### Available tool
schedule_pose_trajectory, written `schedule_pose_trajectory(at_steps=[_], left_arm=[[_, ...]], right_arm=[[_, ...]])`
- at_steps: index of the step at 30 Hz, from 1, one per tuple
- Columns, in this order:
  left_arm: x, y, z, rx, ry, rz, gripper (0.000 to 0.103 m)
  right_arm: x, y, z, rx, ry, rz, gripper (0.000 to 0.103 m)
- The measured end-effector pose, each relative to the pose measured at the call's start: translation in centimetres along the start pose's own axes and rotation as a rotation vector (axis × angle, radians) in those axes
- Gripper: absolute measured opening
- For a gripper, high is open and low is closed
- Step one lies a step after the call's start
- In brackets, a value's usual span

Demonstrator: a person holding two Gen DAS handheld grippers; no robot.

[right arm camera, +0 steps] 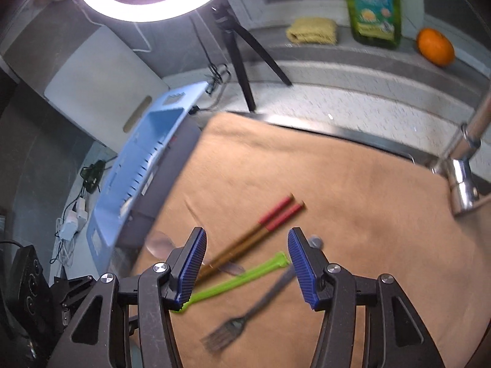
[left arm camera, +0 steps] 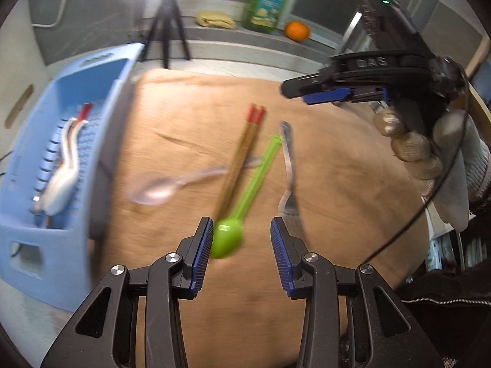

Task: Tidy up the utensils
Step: 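Move the left gripper back over the silver fork on the towel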

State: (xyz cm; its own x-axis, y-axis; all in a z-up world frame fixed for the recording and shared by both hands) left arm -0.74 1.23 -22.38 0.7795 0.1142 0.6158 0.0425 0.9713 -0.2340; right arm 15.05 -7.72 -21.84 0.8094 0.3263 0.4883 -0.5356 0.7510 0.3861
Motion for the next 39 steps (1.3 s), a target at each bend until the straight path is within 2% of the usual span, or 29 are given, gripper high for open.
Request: schedule_pose_trajectory(at_steps=[7,9,12,14,20,29,32,37,39], left_arm=[[-1.2,-3.0,-2.1,-0.022,0.031,-0.007,0.037],[-1.4,-3.5,-2.5,-0.017,0.037,-0.011,0.037],[-1.9,-4.0,-3.2,-0.015,0.050,-0.013,0.037],[-2.2,-4.3,-3.6,-0.011,0.059,-0.012,0.037],[-2.2,-4.8,-4.9,0.007,0.068,-0.021,0.037],[-2.2,-6.3,-6.0,0.062,0.039,-0.082,0.037],[-2.2,-7.1,-6.3,0.057,0.029,-0.098,0.037],[-1.7,-7.2,-6.7,0.050,0.019,-0.097,0.023],[-1.6,-6.5,-6.4,0.037,0.017,-0.076,0.023]], right_arm=[[-3.4,-3.1,-1.7,0.085,0.123,-0.166,0.049],[-4.3,-3.4,-2.1,0.101,0.154,-0.179,0.039],[-5.5,-3.2,-2.5,0.127,0.188,-0.181,0.032],[-5.9,-2.8,-2.8,0.141,0.200,-0.177,0.031],[-6.6,-1.9,-3.8,0.171,0.224,-0.176,0.026],[-6.8,-2.0,-4.8,0.193,0.229,-0.226,0.022],[-6.8,-2.0,-4.9,0.194,0.221,-0.244,0.021],[-6.8,-1.5,-5.2,0.179,0.206,-0.237,0.018],[-6.8,-1.5,-5.4,0.170,0.204,-0.242,0.013]])
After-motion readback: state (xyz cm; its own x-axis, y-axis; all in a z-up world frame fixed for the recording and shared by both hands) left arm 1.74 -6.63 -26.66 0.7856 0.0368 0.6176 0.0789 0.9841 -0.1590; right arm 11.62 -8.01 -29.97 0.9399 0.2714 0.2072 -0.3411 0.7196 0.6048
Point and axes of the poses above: each gripper's, at about its wrist camera, not at the fingertips, and z roughly against the way its jaws point, y to its left, x to its top, the point moved 7 cm from there along -z, roughly the way its jaws point, and after that the axes turned 8 degrees about -y, right-handed, at the moved point
